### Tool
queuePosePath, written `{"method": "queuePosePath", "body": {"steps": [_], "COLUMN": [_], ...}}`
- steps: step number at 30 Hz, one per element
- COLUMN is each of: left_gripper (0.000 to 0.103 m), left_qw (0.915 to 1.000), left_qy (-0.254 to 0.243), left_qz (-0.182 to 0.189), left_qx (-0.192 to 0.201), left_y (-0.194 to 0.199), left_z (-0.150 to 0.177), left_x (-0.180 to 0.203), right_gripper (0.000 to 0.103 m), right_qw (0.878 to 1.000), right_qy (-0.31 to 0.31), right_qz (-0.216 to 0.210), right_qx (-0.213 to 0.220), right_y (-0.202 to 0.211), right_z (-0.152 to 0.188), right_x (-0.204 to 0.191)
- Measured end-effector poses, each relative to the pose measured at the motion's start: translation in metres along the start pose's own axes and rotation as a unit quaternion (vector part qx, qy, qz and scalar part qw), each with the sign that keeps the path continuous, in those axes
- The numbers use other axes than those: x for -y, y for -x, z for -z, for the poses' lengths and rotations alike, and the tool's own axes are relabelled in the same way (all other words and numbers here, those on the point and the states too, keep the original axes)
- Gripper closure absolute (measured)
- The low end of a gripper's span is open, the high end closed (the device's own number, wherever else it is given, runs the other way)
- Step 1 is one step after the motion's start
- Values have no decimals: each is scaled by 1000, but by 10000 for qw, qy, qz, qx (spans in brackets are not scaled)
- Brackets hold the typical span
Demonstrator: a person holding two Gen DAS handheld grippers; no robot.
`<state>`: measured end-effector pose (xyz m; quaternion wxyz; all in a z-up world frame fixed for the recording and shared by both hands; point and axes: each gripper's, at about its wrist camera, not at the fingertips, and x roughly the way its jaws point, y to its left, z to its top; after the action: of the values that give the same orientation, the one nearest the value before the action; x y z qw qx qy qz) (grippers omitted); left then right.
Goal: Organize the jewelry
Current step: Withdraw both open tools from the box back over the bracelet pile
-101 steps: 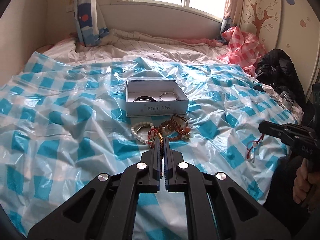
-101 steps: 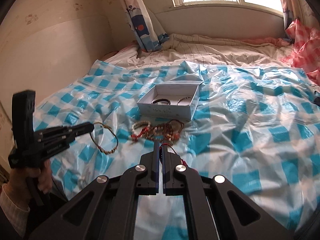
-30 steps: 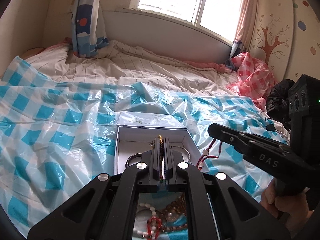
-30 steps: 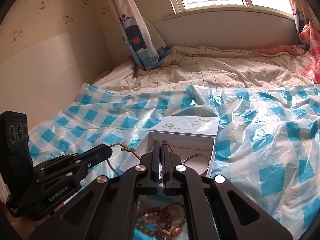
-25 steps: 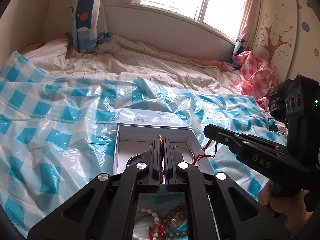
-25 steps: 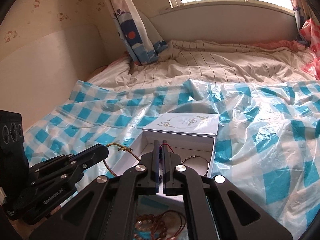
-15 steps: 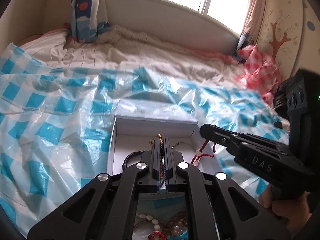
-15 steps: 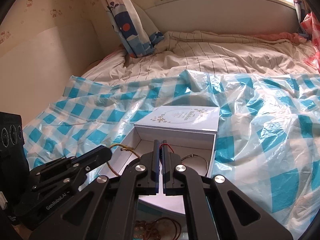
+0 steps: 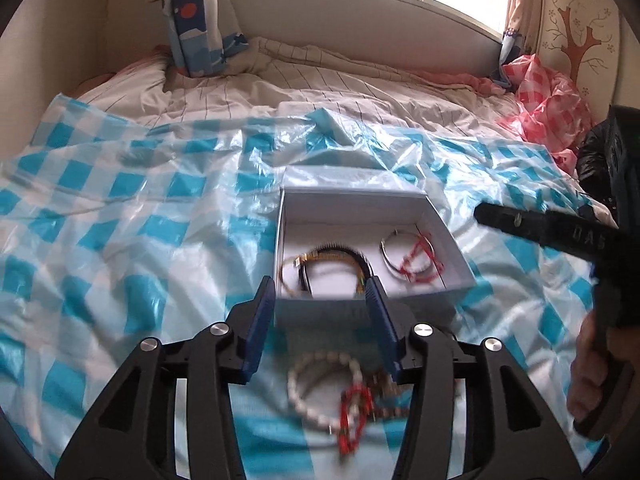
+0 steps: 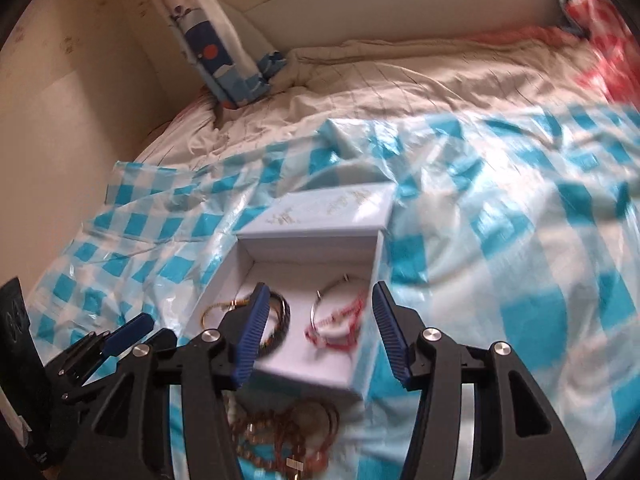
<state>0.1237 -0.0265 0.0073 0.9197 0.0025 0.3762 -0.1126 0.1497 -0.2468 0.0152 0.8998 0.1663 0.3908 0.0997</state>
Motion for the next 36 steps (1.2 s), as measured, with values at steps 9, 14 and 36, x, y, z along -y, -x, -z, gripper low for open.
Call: {"method": "queuePosePath", "body": {"steps": [9, 14, 36], "left_gripper": [53, 46, 42], "left_qw": [9996, 9991, 9957], "left_qy": [-36, -123, -245], "left_qz": [149, 63, -247], "left_qx": [-254, -404, -864], "left_y": [27, 28, 3], "left_z": [41, 52, 59], "left_x": [-1, 2, -14], "right_gripper": [45, 41, 58], "right_qw": [9999, 9991, 9899], "right_qy": [-8, 390, 788], "right_qz": [-92, 54, 432], "right_qx": [-95, -184, -1099], "right_y": [46, 58, -25], "right_z": [35, 49, 78], "right_x": [0, -9, -5]}}
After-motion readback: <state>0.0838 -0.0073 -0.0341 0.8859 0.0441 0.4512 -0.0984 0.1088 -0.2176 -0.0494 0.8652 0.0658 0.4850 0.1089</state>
